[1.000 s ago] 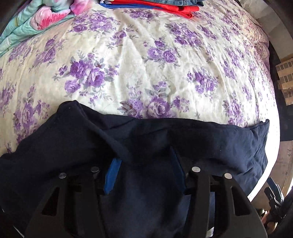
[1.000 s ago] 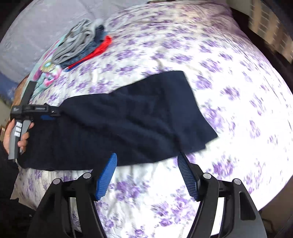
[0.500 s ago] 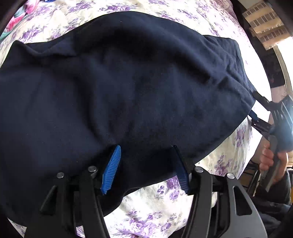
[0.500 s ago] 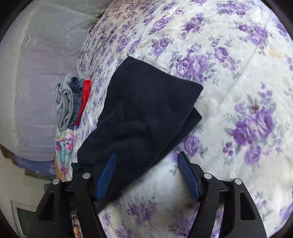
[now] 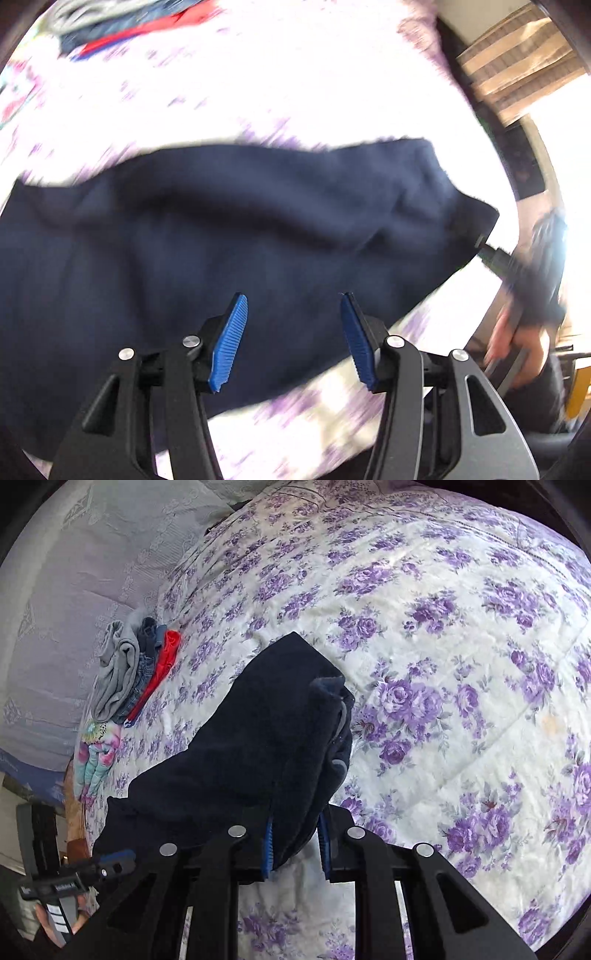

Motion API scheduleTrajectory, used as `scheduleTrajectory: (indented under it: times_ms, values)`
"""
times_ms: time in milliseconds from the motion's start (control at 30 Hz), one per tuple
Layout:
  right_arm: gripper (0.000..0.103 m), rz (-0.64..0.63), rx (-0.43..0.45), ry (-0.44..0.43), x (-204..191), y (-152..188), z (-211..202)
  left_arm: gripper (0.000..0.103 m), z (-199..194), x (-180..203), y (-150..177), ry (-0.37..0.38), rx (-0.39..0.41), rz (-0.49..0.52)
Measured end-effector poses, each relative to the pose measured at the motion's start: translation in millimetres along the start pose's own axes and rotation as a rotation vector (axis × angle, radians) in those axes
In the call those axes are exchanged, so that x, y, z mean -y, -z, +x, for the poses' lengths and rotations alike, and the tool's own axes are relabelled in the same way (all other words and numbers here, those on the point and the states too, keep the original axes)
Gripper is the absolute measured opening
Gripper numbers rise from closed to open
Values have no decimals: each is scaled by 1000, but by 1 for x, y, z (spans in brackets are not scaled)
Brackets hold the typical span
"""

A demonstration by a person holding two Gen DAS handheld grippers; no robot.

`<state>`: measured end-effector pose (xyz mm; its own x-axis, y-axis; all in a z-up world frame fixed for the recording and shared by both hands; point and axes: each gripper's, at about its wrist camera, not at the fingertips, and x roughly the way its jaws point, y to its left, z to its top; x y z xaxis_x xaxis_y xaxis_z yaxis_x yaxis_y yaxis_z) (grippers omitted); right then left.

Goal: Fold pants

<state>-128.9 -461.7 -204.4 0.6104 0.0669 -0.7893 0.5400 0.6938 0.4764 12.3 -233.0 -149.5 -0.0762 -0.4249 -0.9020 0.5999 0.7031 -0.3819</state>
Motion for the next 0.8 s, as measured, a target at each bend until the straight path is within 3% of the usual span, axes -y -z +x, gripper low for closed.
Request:
scheduleTrajectory:
  times_ms: [67, 133, 167, 200, 233, 267, 333, 433, 500, 600, 733, 800]
  values:
    - [20, -21, -7, 6, -3, 0, -2, 39, 16, 15, -22, 74, 34, -7]
    - [20, -27, -11, 8, -4, -1, -3, 28, 40, 23, -39, 98, 41, -17]
    - [20, -26, -11, 3, -5, -1, -3, 14, 59, 24, -49, 51, 28, -7]
    - [20, -23, -12, -8, -5, -1, -4, 8, 82, 22, -53, -11, -4, -10]
    - [20, -23, -12, -12, -7, -1, -4, 1, 91, 17, -53, -13, -4, -29]
    - [20, -31, -7, -11, -9, -1, -5, 1, 89, 9, -53, 40, 35, -59]
    - [20, -50, -3, -7, -12, -1, -7, 0, 87, -2, -53, 97, 28, -105]
    - [20, -38, -9, 4, -10, -2, -4, 0, 74, 10, -43, 67, 41, -67]
    - [20, -31, -10, 4, -9, -2, -3, 0, 68, 25, -30, 97, 45, -31]
    - [20, -49, -4, 8, -16, -2, -6, 0, 87, 45, -15, 75, -10, -2]
    - [20, -188, 21, 9, -56, -3, -18, 0, 85, 34, -16, 95, -8, -26]
    - [20, -271, 26, -26, -85, -3, -24, 0, 62, 24, -12, 90, 28, -38]
